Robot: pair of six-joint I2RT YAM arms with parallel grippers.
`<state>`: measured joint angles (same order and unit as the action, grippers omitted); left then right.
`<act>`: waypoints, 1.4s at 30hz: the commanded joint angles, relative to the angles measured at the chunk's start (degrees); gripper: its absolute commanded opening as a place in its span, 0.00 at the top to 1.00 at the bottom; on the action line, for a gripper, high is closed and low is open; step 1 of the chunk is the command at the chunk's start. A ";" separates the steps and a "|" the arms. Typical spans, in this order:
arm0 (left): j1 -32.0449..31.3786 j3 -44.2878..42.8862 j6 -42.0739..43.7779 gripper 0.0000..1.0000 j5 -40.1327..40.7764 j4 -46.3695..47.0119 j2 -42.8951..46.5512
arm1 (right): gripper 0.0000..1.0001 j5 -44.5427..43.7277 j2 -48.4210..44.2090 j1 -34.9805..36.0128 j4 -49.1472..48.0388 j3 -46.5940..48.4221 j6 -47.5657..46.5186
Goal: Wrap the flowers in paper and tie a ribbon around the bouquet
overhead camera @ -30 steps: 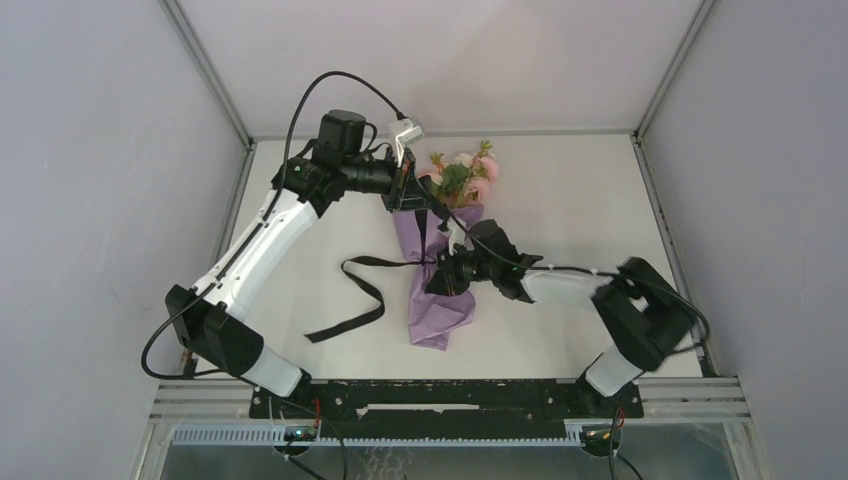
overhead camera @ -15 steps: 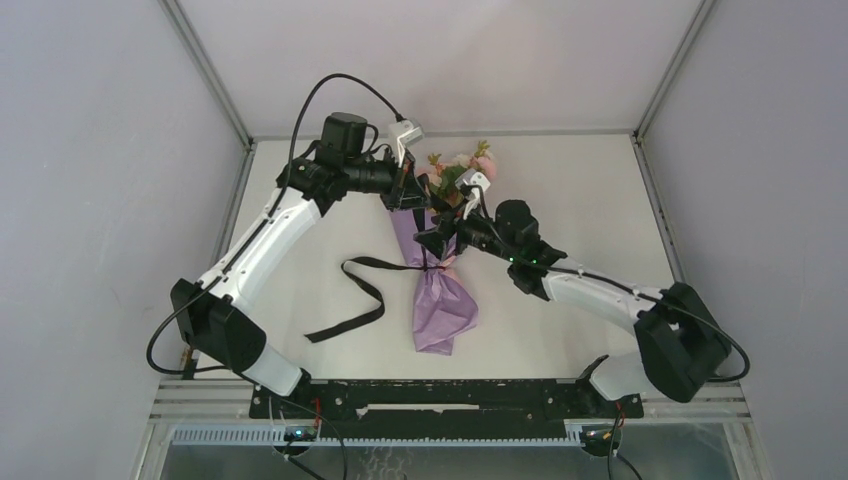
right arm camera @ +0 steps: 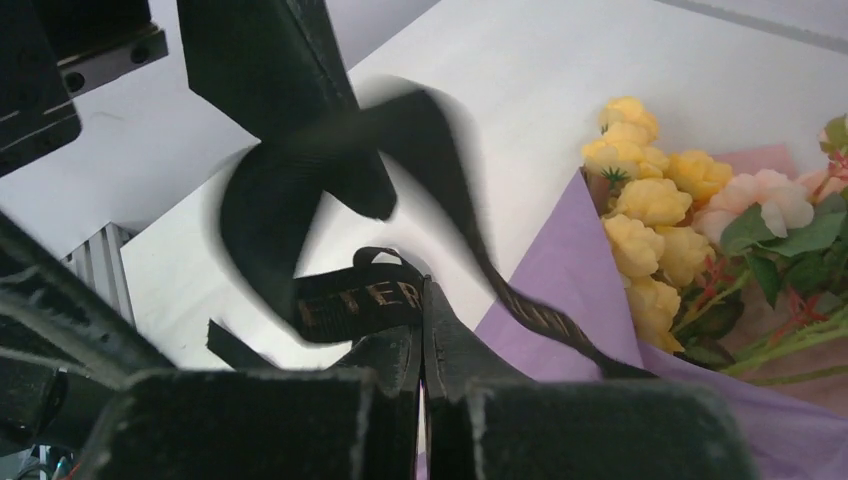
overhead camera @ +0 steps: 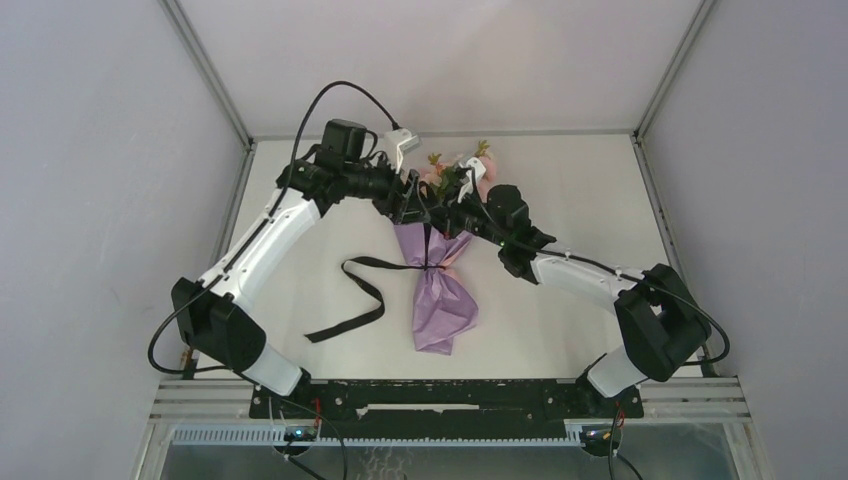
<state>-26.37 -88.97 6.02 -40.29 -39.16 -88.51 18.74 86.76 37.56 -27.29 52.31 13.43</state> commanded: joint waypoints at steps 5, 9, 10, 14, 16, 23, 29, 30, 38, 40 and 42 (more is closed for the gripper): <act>1.92 15.74 18.40 0.13 19.07 -16.80 6.16 | 1.00 -0.35 -0.07 -1.25 0.50 2.26 4.50; -2.34 27.98 26.33 0.00 24.30 -15.74 6.08 | 1.00 -0.24 0.48 -1.23 1.05 2.25 4.22; -3.55 31.01 26.80 0.00 25.51 -13.99 5.74 | 1.00 -0.20 0.65 -1.18 1.23 2.26 4.11; -9.04 35.67 26.54 0.00 30.69 -6.98 3.37 | 1.00 -0.33 0.87 -1.04 2.28 2.25 4.15; -10.94 36.87 26.33 0.00 31.47 -4.26 2.39 | 1.00 -0.42 0.95 -0.79 2.64 2.27 3.88; -12.97 38.34 26.61 0.12 38.57 0.89 -3.78 | 1.00 -1.11 0.40 -0.91 3.85 2.27 3.48; -11.90 39.55 28.70 0.81 44.60 1.82 -3.92 | 1.00 -2.02 -2.03 -1.98 4.69 1.29 4.56; -10.99 40.15 28.93 0.97 46.77 2.31 -3.23 | 1.00 -1.93 -2.64 -2.56 4.66 0.67 5.48; 14.78 41.87 32.97 1.00 64.64 6.53 2.84 | 1.00 1.63 -8.69 -10.04 0.33 -12.05 16.26; 23.12 42.68 35.31 1.00 67.15 8.63 3.66 | 1.00 2.50 -10.14 -12.23 -0.11 -15.76 18.16; 29.36 43.49 37.32 1.00 68.49 10.19 3.86 | 1.00 3.61 -11.78 -15.47 -1.46 -20.33 20.13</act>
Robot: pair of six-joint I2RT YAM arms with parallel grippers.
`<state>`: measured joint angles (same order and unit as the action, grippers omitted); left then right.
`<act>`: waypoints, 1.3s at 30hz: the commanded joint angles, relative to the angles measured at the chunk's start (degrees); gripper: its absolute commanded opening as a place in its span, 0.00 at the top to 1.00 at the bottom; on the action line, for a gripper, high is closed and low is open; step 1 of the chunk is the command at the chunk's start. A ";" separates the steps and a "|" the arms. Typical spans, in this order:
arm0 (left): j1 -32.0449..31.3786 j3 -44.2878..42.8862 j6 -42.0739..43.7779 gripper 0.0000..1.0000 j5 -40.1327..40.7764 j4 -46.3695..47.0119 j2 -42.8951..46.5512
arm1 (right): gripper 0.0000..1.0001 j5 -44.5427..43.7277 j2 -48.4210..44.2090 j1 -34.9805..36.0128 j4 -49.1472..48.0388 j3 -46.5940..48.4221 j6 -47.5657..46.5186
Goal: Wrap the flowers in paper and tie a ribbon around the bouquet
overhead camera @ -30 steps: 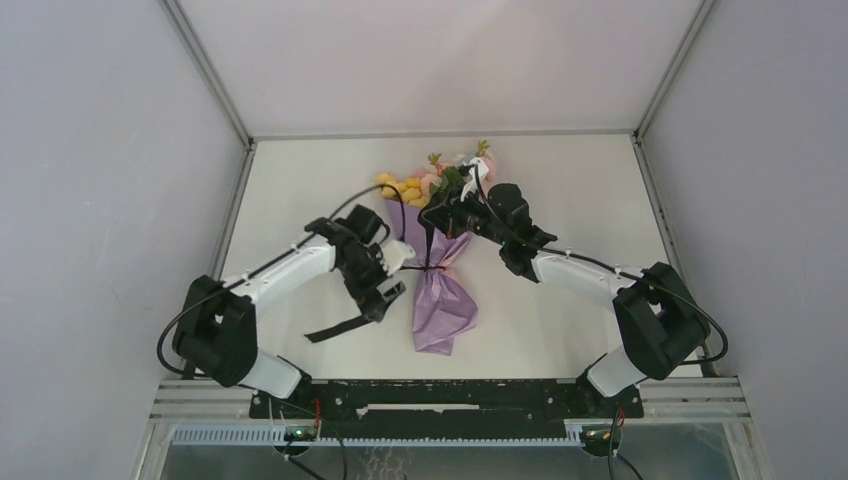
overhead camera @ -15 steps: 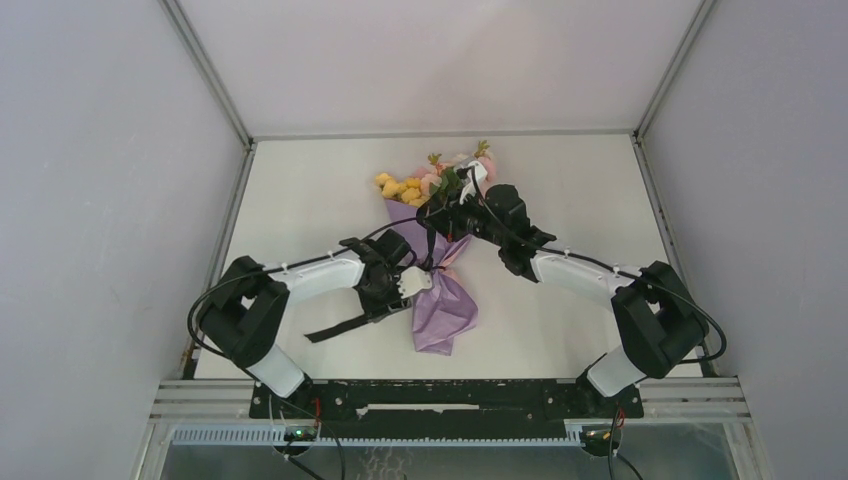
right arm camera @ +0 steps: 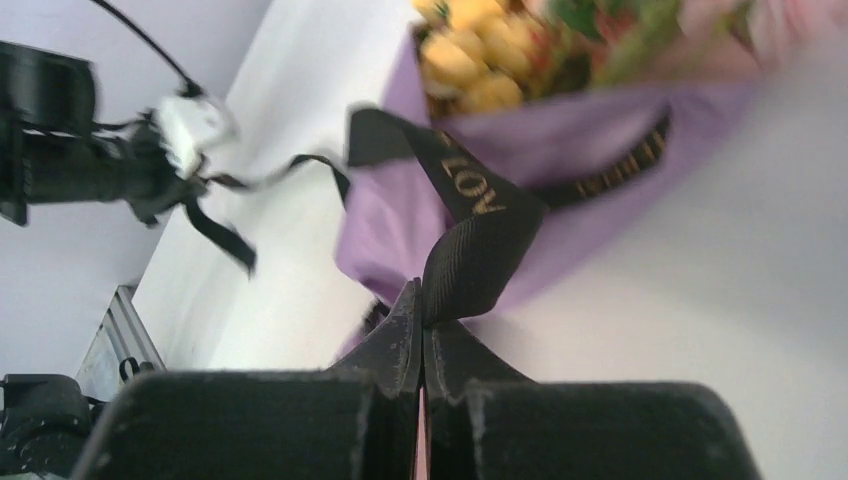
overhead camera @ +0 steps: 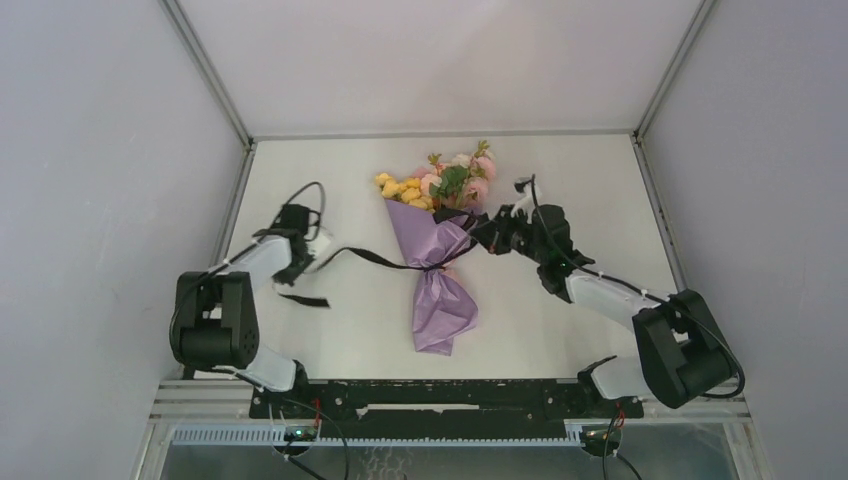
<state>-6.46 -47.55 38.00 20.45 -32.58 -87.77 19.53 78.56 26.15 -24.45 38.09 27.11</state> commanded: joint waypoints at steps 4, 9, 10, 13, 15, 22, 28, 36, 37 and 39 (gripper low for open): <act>18.22 3.80 8.90 1.00 8.87 7.51 2.84 | 1.00 6.09 -3.77 -10.09 -6.33 -13.78 10.35; 24.08 2.77 11.06 1.00 9.50 9.72 2.14 | 1.00 11.23 -1.50 -15.46 -10.50 -19.07 13.98; 24.79 2.42 11.43 1.00 9.71 10.11 2.20 | 1.00 11.77 -1.30 -17.00 -11.79 -20.21 15.05; 27.21 1.43 13.20 1.00 10.76 12.01 2.10 | 1.00 13.97 0.64 -22.85 -17.24 -23.20 18.84; 28.58 0.48 14.02 1.00 11.25 13.23 1.52 | 1.00 14.98 2.68 -24.36 -17.71 -23.36 19.21; 30.21 -1.85 14.07 1.00 11.24 12.71 0.40 | 1.00 15.75 7.44 -25.09 -18.46 -24.01 22.19; 23.86 -11.80 5.25 1.00 -10.20 -12.86 7.21 | 0.70 4.04 -3.65 -20.06 5.94 -18.48 15.49; 0.74 -28.88 -0.63 1.00 -36.03 -36.61 19.59 | 0.33 -10.77 -32.43 -19.11 18.11 -17.28 5.66; -0.79 -31.71 -2.20 1.00 -38.47 -38.54 20.12 | 0.33 -9.43 -34.05 -18.01 14.94 -16.84 1.92; -3.19 -36.45 -5.41 1.00 -42.58 -40.46 21.28 | 0.32 -6.53 -34.93 -14.12 11.54 -14.37 -7.20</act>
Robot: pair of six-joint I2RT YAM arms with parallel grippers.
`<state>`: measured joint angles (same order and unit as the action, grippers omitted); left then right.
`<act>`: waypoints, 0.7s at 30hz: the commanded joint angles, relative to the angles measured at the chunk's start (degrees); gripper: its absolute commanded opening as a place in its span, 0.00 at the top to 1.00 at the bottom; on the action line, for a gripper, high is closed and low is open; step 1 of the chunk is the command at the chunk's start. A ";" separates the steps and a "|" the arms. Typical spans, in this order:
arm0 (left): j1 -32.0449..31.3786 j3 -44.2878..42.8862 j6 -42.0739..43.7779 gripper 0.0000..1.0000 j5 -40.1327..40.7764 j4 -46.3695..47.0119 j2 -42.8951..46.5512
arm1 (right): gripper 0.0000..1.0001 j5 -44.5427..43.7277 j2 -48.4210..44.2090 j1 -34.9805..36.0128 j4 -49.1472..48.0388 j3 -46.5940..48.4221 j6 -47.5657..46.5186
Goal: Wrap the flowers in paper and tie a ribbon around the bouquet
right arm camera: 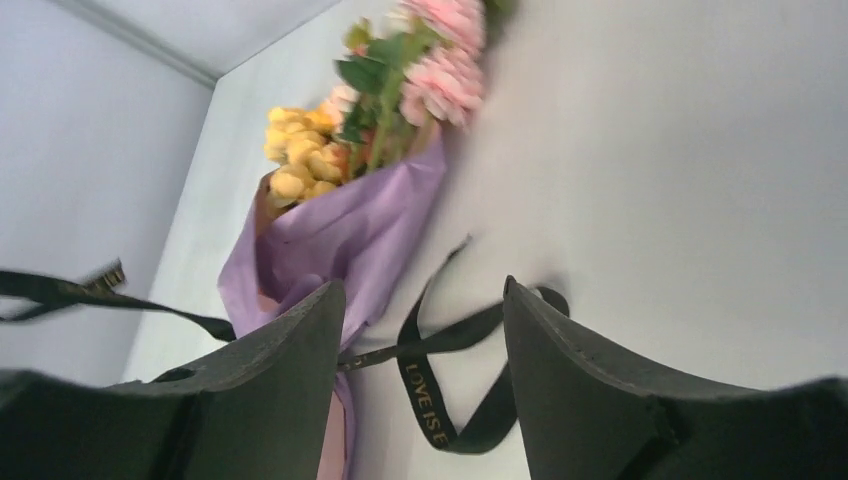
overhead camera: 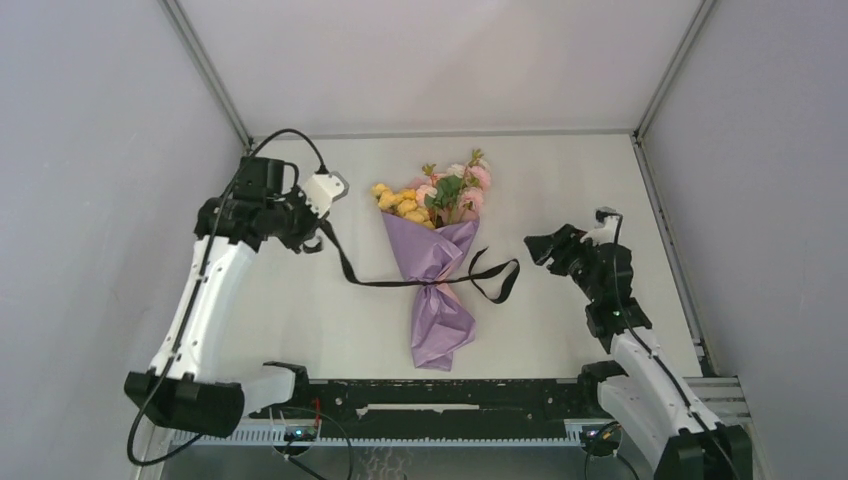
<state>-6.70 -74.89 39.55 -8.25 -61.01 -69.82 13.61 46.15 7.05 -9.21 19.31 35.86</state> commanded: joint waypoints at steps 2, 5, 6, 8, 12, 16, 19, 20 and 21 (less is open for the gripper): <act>-5.06 -13.05 -9.50 1.00 -17.55 -12.94 4.53 | 0.30 7.62 -0.39 10.43 -7.72 7.66 -25.73; -6.27 -14.44 -12.91 1.00 -22.51 -12.44 7.25 | 0.26 19.75 7.69 21.74 -12.15 13.48 -39.36; -6.30 -14.53 -13.94 1.00 -23.62 -12.08 7.97 | 0.25 21.60 11.82 26.39 -12.74 15.58 -42.94; -6.39 -14.98 -16.61 1.00 -24.20 -11.34 9.04 | 0.24 25.56 21.90 31.40 -13.41 20.72 -49.04; -6.35 -17.20 -20.44 1.00 -22.75 -10.27 11.27 | 0.20 29.55 38.51 36.86 -13.19 32.50 -51.41; -6.37 -19.79 -23.84 1.00 -21.51 -10.07 12.25 | 0.09 31.24 48.66 40.61 -12.10 41.02 -54.28; -6.40 -20.38 -25.24 1.00 -21.42 -10.41 12.45 | 0.08 31.90 53.91 41.66 -11.55 44.70 -54.29; -6.40 -20.38 -25.47 1.00 -21.30 -10.48 12.43 | 0.09 31.96 55.28 41.78 -11.64 45.53 -54.13; -6.42 -20.42 -25.70 1.00 -20.95 -10.55 12.47 | 0.09 31.89 56.41 41.97 -11.77 46.15 -53.96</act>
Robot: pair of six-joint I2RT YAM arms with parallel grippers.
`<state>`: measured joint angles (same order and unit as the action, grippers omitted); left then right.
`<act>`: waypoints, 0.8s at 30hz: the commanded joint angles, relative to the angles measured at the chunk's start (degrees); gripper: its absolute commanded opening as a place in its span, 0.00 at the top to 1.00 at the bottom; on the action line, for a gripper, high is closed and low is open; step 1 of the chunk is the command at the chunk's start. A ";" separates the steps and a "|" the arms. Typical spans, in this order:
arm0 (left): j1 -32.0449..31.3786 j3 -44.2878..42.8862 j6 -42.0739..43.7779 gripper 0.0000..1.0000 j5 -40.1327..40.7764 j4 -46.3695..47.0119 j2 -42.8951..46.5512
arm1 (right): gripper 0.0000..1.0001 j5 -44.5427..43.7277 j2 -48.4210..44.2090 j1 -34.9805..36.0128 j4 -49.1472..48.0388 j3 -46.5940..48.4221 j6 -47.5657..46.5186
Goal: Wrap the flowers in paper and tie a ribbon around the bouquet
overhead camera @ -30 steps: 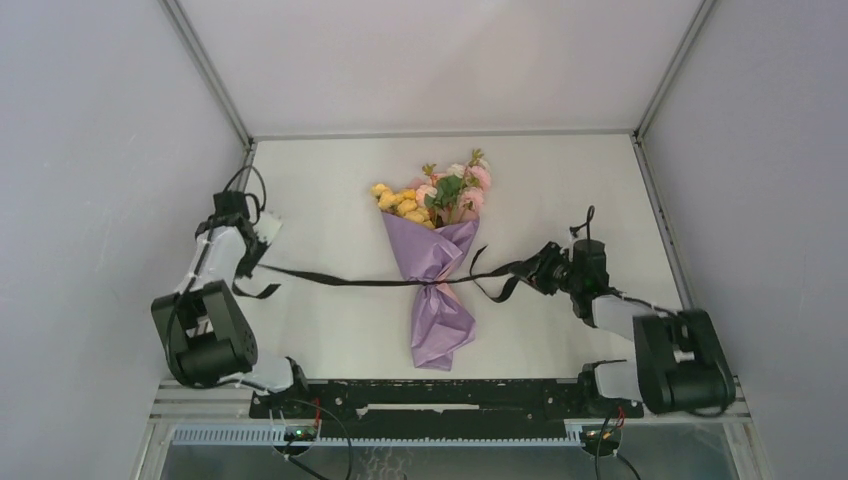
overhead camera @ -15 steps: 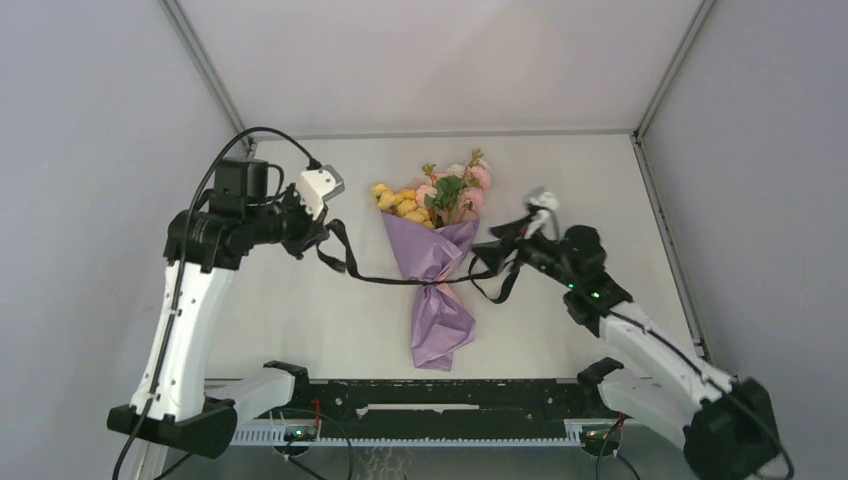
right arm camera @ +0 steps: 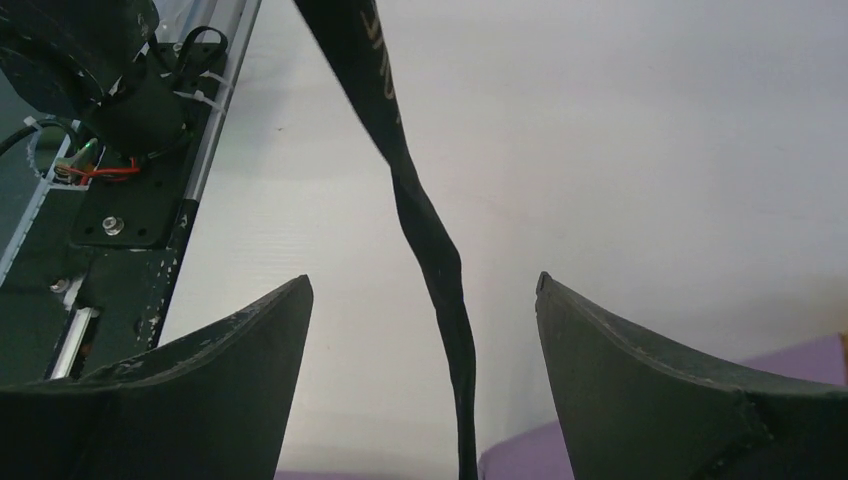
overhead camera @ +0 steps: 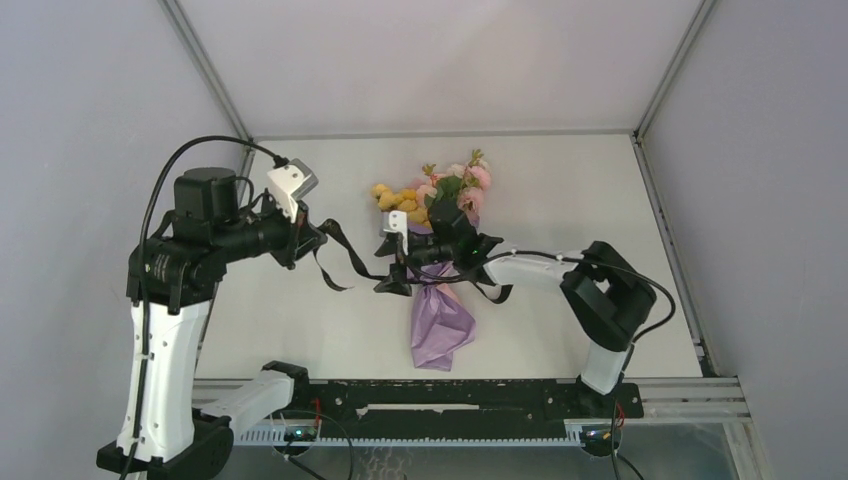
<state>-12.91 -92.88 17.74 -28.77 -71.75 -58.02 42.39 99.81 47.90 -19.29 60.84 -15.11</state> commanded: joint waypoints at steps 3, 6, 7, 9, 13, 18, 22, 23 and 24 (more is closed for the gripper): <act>-0.19 -3.01 -4.12 1.00 0.28 0.02 0.63 | 0.15 2.28 5.62 1.47 -2.30 5.80 -2.20; -0.18 -4.09 -4.08 1.00 0.85 -0.33 0.41 | 0.25 1.90 7.07 1.63 -2.99 6.13 -0.77; -0.19 -4.53 -3.98 1.00 1.01 -0.46 0.36 | 0.33 1.56 7.37 1.74 -3.23 6.13 -0.26; -0.19 -5.05 -3.96 1.00 1.73 -0.55 0.33 | 0.55 0.34 7.86 1.83 -3.68 6.14 1.41; -0.16 -5.16 -4.55 1.00 3.32 -0.61 0.49 | 0.91 -2.14 7.50 1.75 -3.70 6.13 4.09; -0.10 0.88 -4.11 0.98 6.36 0.85 3.16 | 1.00 -5.54 4.42 0.38 -3.34 4.63 10.35; -0.10 15.00 1.94 0.38 12.71 1.03 7.80 | 1.00 -8.37 1.06 -1.32 -5.65 1.27 17.39; -0.10 18.56 5.30 0.26 14.46 0.20 9.16 | 1.00 -8.90 0.40 -1.70 -5.82 0.75 19.01; -0.10 21.81 8.25 0.18 15.93 -0.63 10.89 | 1.00 -9.37 -0.17 -1.98 -5.82 0.24 20.47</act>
<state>-12.91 -81.76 17.10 -20.51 -70.52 -51.29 36.36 105.25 47.64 -20.84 62.57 -3.49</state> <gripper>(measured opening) 0.646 0.006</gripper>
